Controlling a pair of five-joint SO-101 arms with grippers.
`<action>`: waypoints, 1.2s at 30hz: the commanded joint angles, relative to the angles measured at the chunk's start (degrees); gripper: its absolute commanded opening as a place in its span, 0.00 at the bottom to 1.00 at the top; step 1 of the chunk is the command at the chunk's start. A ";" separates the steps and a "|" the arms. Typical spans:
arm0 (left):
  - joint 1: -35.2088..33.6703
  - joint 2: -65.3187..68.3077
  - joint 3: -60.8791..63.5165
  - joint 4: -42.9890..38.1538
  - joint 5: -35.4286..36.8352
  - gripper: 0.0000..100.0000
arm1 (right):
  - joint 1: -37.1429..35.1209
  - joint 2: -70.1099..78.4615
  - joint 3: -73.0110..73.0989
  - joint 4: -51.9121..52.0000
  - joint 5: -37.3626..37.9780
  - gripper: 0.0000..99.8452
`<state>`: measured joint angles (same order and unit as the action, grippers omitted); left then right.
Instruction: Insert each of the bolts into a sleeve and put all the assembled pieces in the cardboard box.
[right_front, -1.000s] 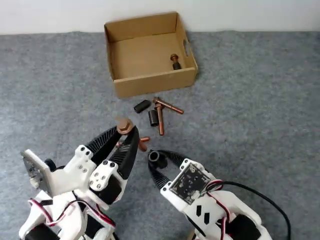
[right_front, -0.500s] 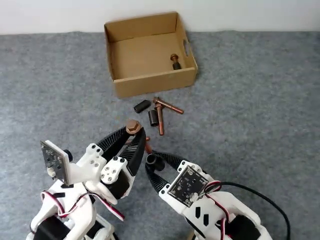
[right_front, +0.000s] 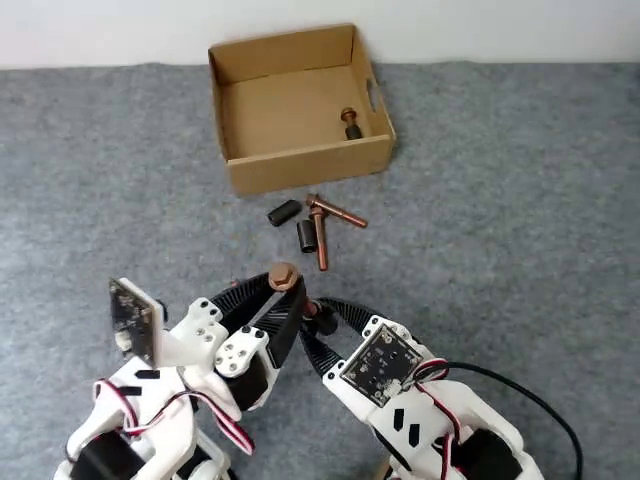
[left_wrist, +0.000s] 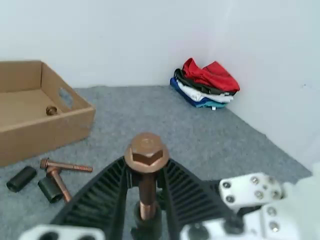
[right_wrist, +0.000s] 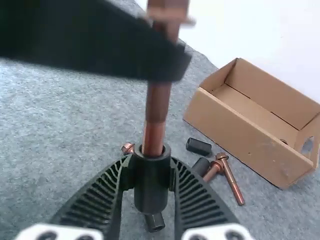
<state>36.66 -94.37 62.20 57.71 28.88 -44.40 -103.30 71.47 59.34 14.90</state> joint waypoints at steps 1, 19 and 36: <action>0.97 -0.35 2.33 1.05 -0.35 0.00 | 0.84 -0.31 -3.43 -1.63 0.53 0.01; 0.62 0.00 7.52 7.47 -8.26 0.26 | 0.75 -0.31 -3.43 -1.63 0.62 0.01; -13.71 -0.35 -2.51 4.84 -8.35 0.11 | 10.51 -0.31 -1.49 -1.36 0.09 0.01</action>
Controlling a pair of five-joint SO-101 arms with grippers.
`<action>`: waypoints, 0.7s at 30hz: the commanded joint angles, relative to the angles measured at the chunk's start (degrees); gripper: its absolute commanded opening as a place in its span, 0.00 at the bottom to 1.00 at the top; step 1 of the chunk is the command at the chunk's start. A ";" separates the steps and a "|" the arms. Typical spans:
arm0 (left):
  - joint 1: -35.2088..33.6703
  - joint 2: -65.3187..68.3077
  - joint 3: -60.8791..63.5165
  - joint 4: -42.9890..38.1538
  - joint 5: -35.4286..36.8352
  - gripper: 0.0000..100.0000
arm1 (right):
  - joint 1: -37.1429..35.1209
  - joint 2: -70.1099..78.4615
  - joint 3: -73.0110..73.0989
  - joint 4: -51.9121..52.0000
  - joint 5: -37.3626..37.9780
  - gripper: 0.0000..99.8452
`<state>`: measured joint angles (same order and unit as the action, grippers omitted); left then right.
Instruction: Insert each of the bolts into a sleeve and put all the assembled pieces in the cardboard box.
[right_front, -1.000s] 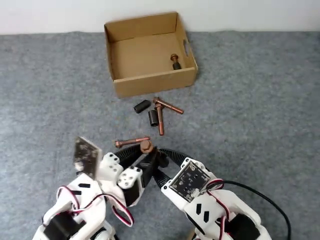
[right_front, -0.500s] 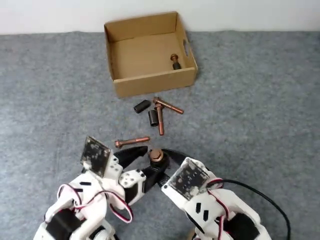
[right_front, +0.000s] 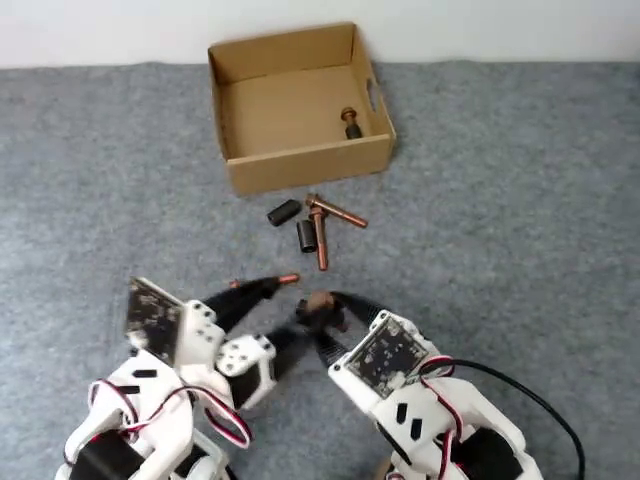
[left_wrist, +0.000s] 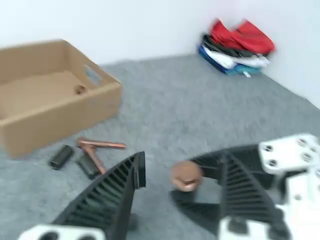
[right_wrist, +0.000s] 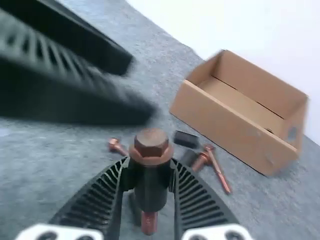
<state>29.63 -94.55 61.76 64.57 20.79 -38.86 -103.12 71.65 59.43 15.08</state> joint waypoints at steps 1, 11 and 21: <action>-10.02 -0.18 -1.36 -2.81 -0.26 0.06 | 6.90 -0.48 -1.67 -1.54 -0.18 0.01; -22.51 -0.26 18.77 -12.48 -0.18 0.00 | 15.69 10.15 -5.80 -1.63 -23.65 0.01; -22.51 -0.26 32.48 -14.33 -0.18 0.00 | 15.69 50.68 -36.31 -4.09 -31.38 0.01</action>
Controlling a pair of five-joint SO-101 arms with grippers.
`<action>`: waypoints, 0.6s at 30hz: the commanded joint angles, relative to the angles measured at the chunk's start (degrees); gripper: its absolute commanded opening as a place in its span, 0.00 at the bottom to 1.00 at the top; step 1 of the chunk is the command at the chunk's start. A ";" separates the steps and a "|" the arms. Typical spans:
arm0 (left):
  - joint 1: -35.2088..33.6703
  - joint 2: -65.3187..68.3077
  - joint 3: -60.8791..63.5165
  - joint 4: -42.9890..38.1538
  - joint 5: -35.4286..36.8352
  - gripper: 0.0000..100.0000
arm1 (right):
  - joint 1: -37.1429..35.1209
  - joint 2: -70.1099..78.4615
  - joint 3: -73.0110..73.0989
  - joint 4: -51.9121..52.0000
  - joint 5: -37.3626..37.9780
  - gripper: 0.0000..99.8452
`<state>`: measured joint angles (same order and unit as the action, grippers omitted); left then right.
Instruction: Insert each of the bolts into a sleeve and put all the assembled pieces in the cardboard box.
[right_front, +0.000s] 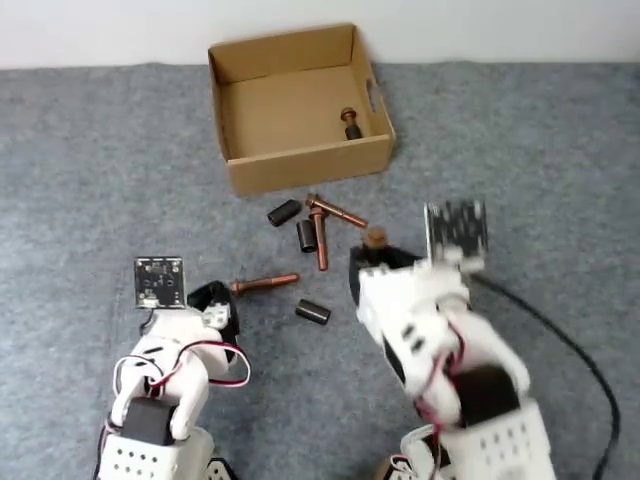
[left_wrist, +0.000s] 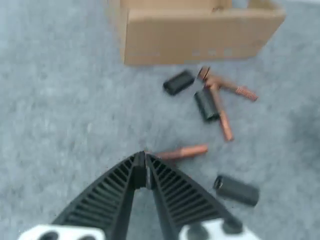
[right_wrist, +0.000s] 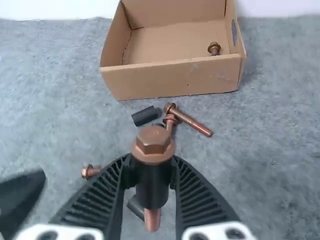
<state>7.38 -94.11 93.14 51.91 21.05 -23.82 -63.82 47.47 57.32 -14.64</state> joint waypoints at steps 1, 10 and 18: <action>-0.26 -0.70 2.42 -2.73 -0.44 0.00 | 0.66 15.60 -15.12 -2.07 -1.85 0.01; -4.04 -0.18 3.74 -2.90 -6.77 0.00 | 3.82 49.19 -42.02 -13.14 -1.93 0.01; -6.07 -0.18 3.74 -4.40 -4.04 0.00 | 6.29 79.43 -70.59 -21.41 -1.76 0.01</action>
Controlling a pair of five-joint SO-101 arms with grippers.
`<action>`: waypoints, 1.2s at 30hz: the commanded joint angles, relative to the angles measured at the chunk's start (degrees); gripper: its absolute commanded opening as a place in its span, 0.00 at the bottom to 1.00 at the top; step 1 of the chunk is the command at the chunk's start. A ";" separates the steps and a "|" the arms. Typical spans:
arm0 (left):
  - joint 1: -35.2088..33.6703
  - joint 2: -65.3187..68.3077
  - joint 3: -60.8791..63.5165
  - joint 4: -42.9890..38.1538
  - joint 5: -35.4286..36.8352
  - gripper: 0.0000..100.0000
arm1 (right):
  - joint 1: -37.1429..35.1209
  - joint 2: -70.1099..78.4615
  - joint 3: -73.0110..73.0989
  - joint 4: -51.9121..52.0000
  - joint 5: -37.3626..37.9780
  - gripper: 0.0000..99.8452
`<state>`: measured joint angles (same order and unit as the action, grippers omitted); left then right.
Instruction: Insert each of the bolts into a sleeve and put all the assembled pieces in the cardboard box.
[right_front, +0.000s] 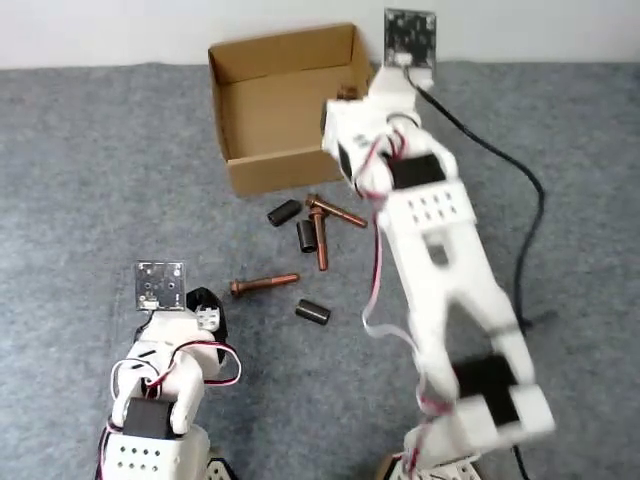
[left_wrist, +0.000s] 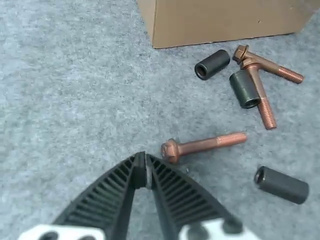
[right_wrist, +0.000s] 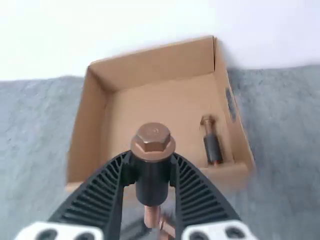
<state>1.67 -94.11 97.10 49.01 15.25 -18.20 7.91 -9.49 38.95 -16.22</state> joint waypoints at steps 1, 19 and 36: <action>-0.35 -0.18 -0.22 -1.49 2.29 0.00 | 0.75 11.12 -17.49 -3.56 -0.18 0.01; -0.70 -0.18 -0.22 -1.76 2.73 0.00 | -0.04 57.10 -62.07 12.18 7.47 0.01; -0.79 -0.18 -0.22 -1.76 2.81 0.00 | -1.01 60.62 -77.27 24.48 8.97 0.05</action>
<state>1.14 -94.11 97.10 49.01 17.54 -18.11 70.59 -81.58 63.03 -7.69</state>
